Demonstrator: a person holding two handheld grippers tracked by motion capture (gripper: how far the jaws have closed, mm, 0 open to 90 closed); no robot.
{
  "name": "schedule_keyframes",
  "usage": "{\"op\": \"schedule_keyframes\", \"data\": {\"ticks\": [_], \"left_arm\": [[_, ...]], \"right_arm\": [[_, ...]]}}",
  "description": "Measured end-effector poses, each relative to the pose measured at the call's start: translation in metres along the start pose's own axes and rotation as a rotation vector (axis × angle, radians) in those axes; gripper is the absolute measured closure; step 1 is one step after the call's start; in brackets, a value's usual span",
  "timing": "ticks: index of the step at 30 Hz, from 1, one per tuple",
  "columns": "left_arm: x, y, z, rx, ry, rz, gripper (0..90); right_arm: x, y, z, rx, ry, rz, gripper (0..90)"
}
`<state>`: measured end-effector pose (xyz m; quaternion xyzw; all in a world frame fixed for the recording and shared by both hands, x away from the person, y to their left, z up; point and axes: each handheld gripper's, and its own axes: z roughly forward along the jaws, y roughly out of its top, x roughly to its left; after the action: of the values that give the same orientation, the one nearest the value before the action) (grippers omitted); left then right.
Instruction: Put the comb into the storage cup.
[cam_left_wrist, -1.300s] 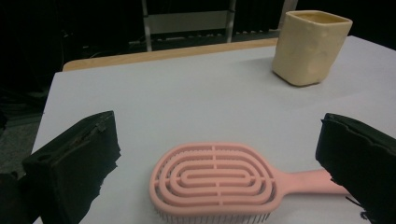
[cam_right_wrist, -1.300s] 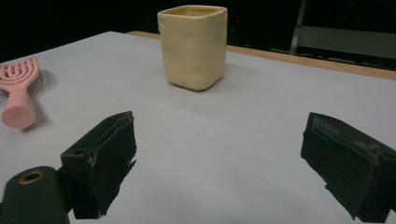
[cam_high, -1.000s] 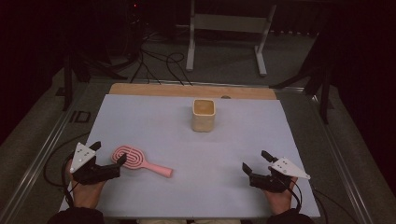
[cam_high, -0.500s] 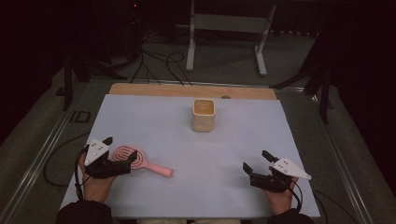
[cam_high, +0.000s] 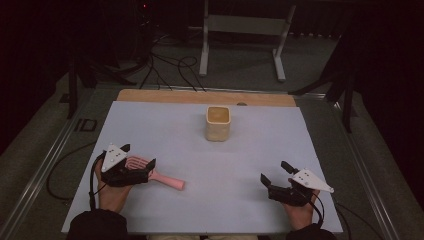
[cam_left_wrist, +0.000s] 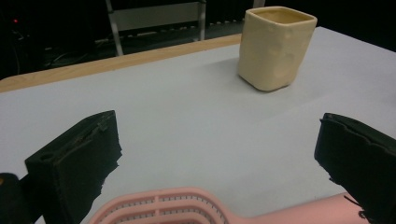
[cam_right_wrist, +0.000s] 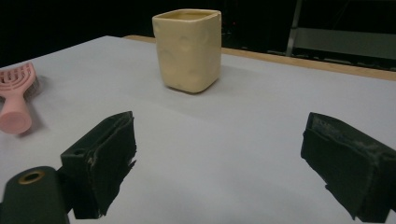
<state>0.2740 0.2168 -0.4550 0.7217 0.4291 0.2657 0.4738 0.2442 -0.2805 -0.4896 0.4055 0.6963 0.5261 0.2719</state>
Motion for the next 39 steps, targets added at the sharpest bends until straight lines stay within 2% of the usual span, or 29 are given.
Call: {"op": "schedule_keyframes", "data": {"ticks": [25, 39], "left_arm": [[-0.016, 0.000, 0.028, 0.058, -0.050, 0.004, 1.6], [-0.026, -0.002, 0.043, 0.110, -0.092, 0.002, 7.4]], "right_arm": [[0.000, 0.000, 0.001, 0.002, 0.001, -0.001, 10.0], [0.000, -0.001, 0.001, 0.003, 0.000, 0.002, 10.1]]}}
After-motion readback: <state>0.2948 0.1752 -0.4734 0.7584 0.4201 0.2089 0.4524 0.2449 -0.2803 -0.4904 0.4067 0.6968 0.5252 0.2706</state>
